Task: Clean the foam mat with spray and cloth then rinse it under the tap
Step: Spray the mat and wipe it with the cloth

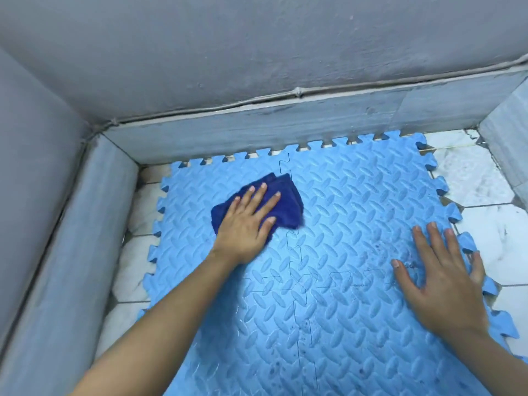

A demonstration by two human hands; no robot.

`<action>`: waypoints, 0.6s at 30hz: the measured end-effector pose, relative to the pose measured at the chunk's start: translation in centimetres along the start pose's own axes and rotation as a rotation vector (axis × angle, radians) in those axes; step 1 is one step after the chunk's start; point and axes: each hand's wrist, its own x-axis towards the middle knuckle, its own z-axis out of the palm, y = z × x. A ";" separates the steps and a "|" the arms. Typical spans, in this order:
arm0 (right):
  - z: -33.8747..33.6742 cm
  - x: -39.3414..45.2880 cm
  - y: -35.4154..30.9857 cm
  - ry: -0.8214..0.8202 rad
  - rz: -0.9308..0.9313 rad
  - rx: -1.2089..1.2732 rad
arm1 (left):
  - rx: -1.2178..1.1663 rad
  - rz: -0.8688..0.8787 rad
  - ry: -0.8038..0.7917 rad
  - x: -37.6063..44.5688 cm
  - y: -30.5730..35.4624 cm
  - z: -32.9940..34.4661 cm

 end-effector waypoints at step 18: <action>0.7 0.0 0.4 0.031 -0.036 -0.101 | 0.026 0.012 -0.005 -8.0 6.7 2.3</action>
